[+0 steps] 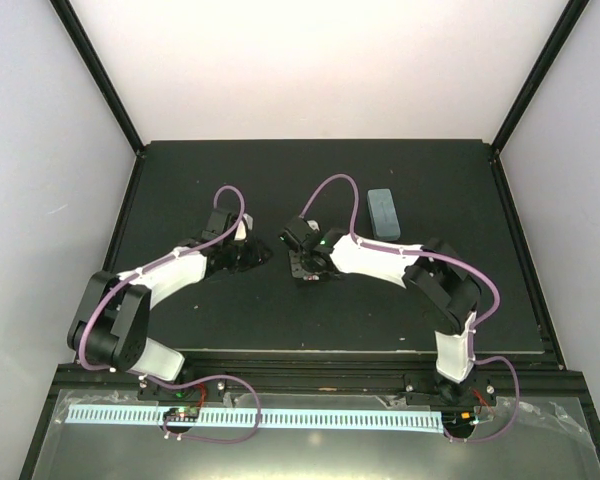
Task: Organize the sunglasses
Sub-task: Place the sunglasses in the sunglasses case.
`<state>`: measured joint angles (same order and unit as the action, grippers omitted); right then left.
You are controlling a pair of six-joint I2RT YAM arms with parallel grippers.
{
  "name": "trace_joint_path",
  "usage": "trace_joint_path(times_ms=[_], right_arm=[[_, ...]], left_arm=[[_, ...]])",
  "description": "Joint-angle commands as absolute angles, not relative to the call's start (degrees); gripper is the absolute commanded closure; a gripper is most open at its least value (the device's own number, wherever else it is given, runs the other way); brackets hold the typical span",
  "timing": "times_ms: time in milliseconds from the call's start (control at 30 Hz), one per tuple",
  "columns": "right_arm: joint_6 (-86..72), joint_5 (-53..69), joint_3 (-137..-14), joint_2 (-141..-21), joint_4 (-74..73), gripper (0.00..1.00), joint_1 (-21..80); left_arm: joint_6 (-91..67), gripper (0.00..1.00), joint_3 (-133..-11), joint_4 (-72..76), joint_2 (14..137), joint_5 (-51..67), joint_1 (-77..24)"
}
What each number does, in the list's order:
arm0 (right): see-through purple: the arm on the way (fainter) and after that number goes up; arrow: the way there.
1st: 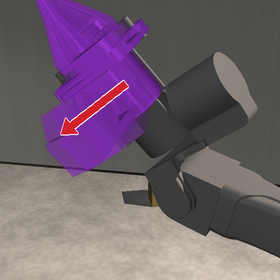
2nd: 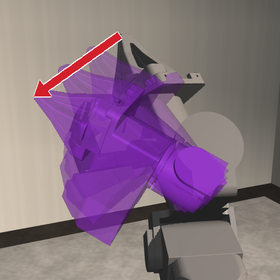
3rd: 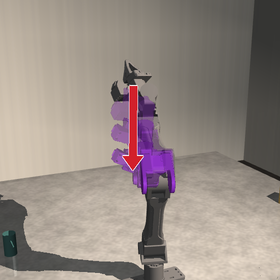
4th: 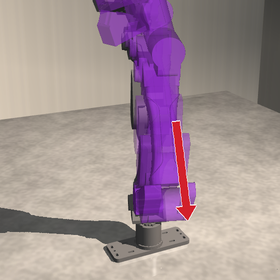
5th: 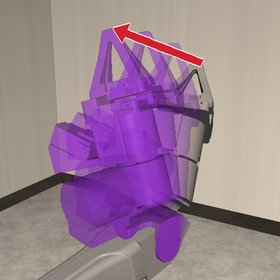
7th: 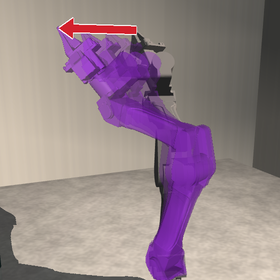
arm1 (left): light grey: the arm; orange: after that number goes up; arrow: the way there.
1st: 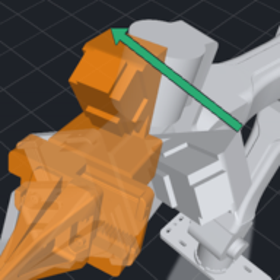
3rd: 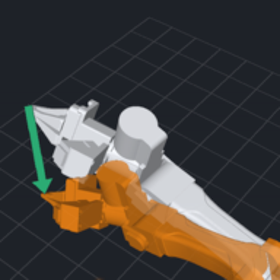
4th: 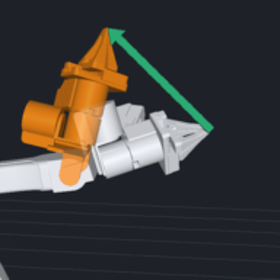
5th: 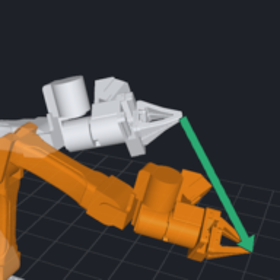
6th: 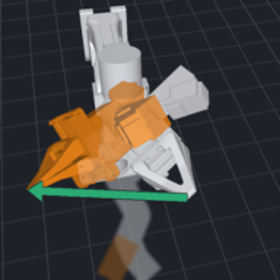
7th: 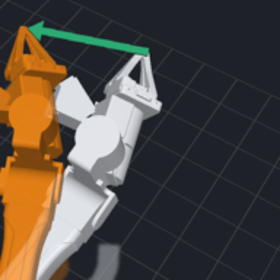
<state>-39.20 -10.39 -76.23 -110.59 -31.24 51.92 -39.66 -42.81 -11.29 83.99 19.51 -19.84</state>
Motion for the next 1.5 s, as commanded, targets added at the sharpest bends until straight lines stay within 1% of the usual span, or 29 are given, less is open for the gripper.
trace_joint_path(times_ms=[0, 333, 667, 700, 733, 833, 900, 967, 1033, 1100, 1167, 1333, 1467], right_arm=[[-40.4, -10.9, -73.8, -106.6, -29.6, 0.99, 51.3], [-38.4, 1.4, -67.7, -102.6, -19.9, 0.99, 47.6], [-37.8, 10.9, -66.0, -104.8, -17.8, 0.99, 45.8], [-37.7, 10.9, -65.8, -104.6, -17.8, 0.98, 45.7], [-37.6, 10.5, -65.7, -104.3, -18.0, 0.95, 45.6], [-37.0, 7.0, -65.8, -102.8, -19.2, 0.82, 45.4], [-36.6, 4.4, -66.4, -102.0, -20.5, 0.76, 45.3], [-36.3, 1.5, -67.2, -101.6, -22.2, 0.72, 45.3], [-35.9, 0.1, -67.6, -101.3, -22.7, 0.71, 45.3], [-35.2, -0.3, -68.1, -101.9, -23.3, 0.72, 45.3], [-34.5, -0.8, -69.5, -103.2, -24.6, 0.75, 45.3], [-33.1, -1.7, -72.0, -105.9, -25.4, 0.88, 45.3], [-32.6, -0.2, -72.7, -107.7, -25.5, 0.90, 45.3]], left_arm=[[-39.0, 0.66, -43.1, -12.7, 82.3, 18.6, -19.4], [-39.1, 0.66, -43.0, -11.1, 83.9, 22.3, -19.5], [-39.0, 0.66, -43.2, -10.7, 85.2, 23.4, -19.5], [-39.0, 0.66, -43.2, -10.8, 85.2, 23.4, -19.5], [-39.0, 0.66, -43.3, -10.8, 85.2, 23.5, -19.5], [-38.8, 0.66, -43.3, -10.6, 85.6, 23.9, -19.5], [-38.8, 0.66, -43.5, -10.5, 86.0, 24.2, -19.6], [-38.8, 0.66, -43.6, -10.4, 86.5, 24.5, -19.6], [-38.7, 0.66, -43.9, -10.3, 87.1, 24.8, -19.6], [-38.7, 0.66, -44.0, -10.2, 87.6, 25.2, -19.7], [-38.7, 0.66, -44.3, -9.8, 88.2, 25.9, -19.8], [-38.7, 0.66, -44.9, -8.7, 90.3, 28.1, -20.5], [-39.0, 0.63, -44.8, -6.7, 91.8, 30.6, -21.2]])
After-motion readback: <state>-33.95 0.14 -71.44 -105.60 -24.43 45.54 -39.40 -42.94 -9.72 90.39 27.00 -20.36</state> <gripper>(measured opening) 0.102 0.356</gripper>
